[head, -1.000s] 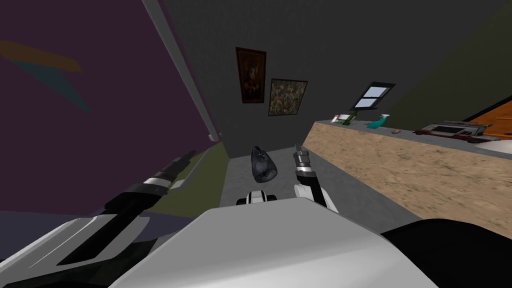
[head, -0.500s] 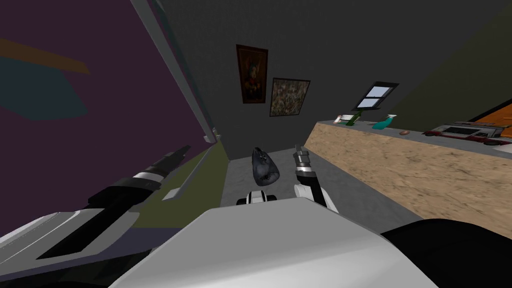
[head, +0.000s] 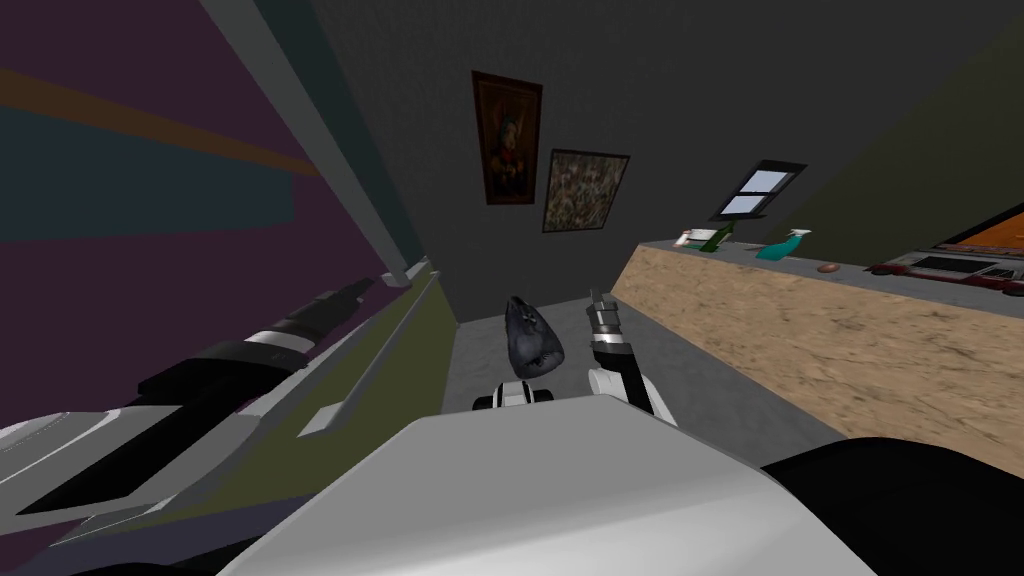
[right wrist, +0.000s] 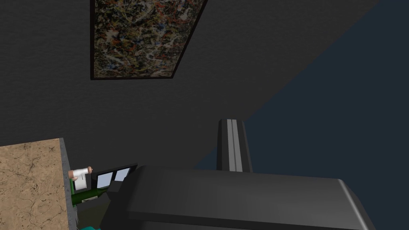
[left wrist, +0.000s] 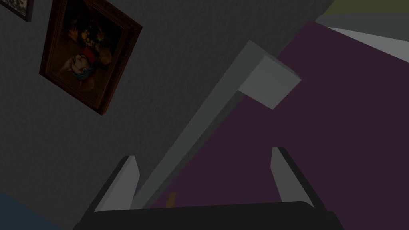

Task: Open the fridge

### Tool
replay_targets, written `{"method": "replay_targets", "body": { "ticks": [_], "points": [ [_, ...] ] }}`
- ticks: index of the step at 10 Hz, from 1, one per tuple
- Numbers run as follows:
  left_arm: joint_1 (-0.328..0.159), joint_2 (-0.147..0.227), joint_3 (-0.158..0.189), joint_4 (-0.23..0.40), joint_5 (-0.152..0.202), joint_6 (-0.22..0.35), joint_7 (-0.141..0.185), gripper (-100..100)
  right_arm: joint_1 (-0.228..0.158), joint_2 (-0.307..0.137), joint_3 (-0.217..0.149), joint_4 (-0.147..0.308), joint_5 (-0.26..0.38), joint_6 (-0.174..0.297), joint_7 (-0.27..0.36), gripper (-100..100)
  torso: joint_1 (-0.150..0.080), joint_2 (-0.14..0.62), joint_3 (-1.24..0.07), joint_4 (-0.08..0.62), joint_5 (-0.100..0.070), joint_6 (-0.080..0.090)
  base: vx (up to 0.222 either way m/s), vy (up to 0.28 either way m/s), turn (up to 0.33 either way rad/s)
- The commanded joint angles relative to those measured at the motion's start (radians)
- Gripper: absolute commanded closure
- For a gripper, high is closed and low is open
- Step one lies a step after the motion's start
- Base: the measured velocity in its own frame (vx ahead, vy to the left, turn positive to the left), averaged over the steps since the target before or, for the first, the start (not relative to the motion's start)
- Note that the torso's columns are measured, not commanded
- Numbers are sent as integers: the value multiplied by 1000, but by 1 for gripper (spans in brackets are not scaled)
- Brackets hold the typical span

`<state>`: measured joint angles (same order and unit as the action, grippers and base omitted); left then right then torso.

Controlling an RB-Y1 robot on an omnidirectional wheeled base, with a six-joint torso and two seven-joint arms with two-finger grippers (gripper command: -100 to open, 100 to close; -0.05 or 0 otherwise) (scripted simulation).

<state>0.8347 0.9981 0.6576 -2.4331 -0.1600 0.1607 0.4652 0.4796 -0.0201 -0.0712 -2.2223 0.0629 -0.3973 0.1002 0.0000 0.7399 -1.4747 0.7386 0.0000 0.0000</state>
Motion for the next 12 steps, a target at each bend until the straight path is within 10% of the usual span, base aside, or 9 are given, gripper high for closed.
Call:
{"method": "replay_targets", "body": {
  "ticks": [1, 12],
  "points": [
    [2, 42, 43, -22, 15, 22, 37, -100, 0, 0, 0, 0, 0, 0, 0, 0, 1, -2, -1, 0, 0, 0, 96, 43, -5],
    [27, 135, 166, -181, 63, 75, 122, -100, 0, 0, 0, 0, 0, 0, 0, 0, 0, -7, -5, -2, 0, 0, 68, 13, 3]
  ]
}}
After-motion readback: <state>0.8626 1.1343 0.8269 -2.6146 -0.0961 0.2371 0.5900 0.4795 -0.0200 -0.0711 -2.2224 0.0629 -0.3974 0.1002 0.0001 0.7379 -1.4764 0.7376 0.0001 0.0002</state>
